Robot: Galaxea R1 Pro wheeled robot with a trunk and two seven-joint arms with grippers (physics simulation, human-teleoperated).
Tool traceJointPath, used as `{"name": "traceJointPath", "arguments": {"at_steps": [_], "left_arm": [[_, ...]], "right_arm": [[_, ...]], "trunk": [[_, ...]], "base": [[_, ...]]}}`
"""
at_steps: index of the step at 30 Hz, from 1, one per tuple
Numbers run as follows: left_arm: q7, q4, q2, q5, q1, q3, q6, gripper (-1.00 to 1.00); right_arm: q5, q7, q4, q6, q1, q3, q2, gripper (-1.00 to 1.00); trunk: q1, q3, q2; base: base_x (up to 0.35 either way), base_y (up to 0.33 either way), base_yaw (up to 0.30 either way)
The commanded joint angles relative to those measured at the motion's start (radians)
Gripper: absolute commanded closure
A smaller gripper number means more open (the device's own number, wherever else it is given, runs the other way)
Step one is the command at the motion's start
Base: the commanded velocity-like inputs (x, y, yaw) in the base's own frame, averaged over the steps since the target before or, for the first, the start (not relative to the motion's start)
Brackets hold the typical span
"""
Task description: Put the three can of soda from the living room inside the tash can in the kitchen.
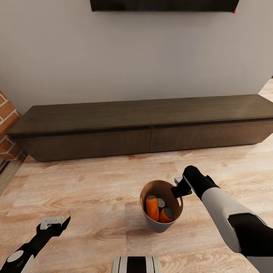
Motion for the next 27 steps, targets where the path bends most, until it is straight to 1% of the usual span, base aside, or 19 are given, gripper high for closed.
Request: {"name": "traceJointPath", "arguments": {"at_steps": [1, 11, 21, 24, 27], "left_arm": [[0.0, 0.0, 0.0, 0.0, 0.0, 0.0, 0.0, -1.0], [0.002, 0.001, 0.0, -0.003, 0.0, 0.0, 0.0, -1.0], [0.002, 0.001, 0.0, -0.003, 0.0, 0.0, -0.001, -1.0], [0.002, 0.002, 0.0, -0.004, 0.0, 0.0, -0.001, -1.0], [0.002, 0.005, 0.0, -0.004, 0.0, 0.0, -0.002, -1.0]], "right_arm": [[-0.021, 0.006, 0.0, 0.006, 0.0, -0.002, 0.0, 1.0], [-0.021, 0.006, -0.002, 0.006, 0.0, -0.003, -0.001, 1.0], [-0.021, 0.006, -0.003, 0.006, 0.0, -0.002, -0.001, 1.0], [-0.021, 0.006, -0.003, 0.006, 0.0, -0.002, -0.001, 1.0], [-0.021, 0.006, -0.003, 0.006, 0.0, -0.002, -0.001, 1.0]], "trunk": [[0.0, 0.0, 0.0], [0.004, -0.039, -0.002], [0.004, -0.039, -0.002], [0.006, -0.05, -0.003], [0.006, -0.05, -0.003]], "base": [[0.0, 0.0, 0.0], [0.0, 0.0, 0.0], [0.0, 0.0, 0.0], [0.0, 0.0, 0.0], [0.0, 0.0, 0.0]]}}
